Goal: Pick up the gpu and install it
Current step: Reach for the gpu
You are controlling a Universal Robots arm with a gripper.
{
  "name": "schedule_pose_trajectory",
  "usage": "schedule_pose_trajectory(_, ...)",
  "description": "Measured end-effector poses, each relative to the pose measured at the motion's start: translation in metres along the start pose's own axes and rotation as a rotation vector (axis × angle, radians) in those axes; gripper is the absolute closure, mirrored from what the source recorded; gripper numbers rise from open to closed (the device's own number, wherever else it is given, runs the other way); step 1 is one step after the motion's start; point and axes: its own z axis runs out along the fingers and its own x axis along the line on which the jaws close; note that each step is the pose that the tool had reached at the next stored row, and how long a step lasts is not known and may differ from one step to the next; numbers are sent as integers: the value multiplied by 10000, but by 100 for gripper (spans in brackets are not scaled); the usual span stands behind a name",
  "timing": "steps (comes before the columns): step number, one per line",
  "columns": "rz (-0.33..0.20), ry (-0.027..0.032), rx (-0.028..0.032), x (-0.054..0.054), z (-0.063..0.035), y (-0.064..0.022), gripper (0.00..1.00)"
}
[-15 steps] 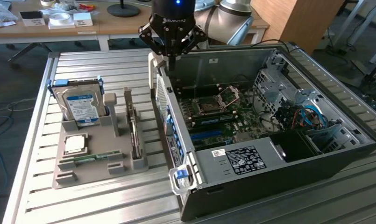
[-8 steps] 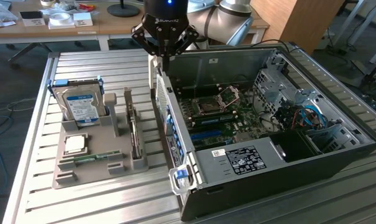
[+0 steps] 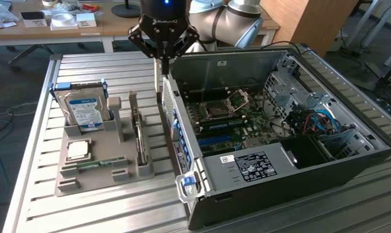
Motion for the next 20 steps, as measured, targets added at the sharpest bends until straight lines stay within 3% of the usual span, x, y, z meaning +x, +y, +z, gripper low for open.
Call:
schedule_pose_trajectory(16, -1, 0, -1, 369, -9, -26, 89)
schedule_pose_trajectory(20, -2, 0, -1, 392, -10, -28, 89)
